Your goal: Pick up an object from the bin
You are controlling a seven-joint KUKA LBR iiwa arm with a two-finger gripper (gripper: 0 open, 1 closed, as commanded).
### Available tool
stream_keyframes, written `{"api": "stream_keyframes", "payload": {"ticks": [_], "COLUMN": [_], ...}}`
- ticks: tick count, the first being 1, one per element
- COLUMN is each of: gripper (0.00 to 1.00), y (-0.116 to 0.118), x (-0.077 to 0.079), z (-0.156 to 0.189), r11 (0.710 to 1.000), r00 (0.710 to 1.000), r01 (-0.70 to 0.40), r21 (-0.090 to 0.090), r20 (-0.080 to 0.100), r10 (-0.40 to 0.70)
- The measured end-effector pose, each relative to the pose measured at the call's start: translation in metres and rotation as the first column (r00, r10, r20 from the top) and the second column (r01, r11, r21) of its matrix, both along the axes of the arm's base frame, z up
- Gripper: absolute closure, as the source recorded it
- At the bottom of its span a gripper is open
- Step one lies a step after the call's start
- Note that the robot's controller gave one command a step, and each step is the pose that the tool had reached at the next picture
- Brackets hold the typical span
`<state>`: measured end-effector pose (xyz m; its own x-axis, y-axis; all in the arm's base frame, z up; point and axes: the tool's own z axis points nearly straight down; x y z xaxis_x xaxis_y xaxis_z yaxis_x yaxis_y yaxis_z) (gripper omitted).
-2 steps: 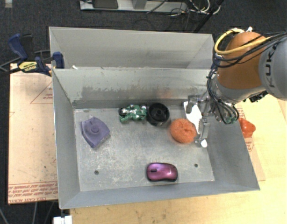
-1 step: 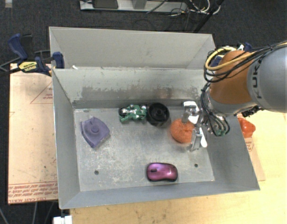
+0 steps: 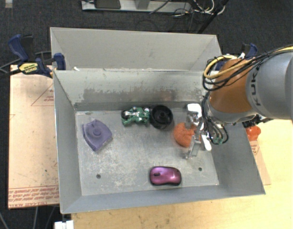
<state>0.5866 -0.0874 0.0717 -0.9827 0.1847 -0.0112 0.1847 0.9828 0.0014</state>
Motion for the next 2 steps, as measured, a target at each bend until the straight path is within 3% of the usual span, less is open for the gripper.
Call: {"api": "stream_keyframes", "payload": {"ticks": [2], "gripper": [0.00], "y": [-0.0034], "x": [0.0027], "z": [0.0004], "r11": [1.000], "r00": [1.000], "r01": [0.018], "r21": [0.001], "r20": [0.001], "r10": [-0.018]}}
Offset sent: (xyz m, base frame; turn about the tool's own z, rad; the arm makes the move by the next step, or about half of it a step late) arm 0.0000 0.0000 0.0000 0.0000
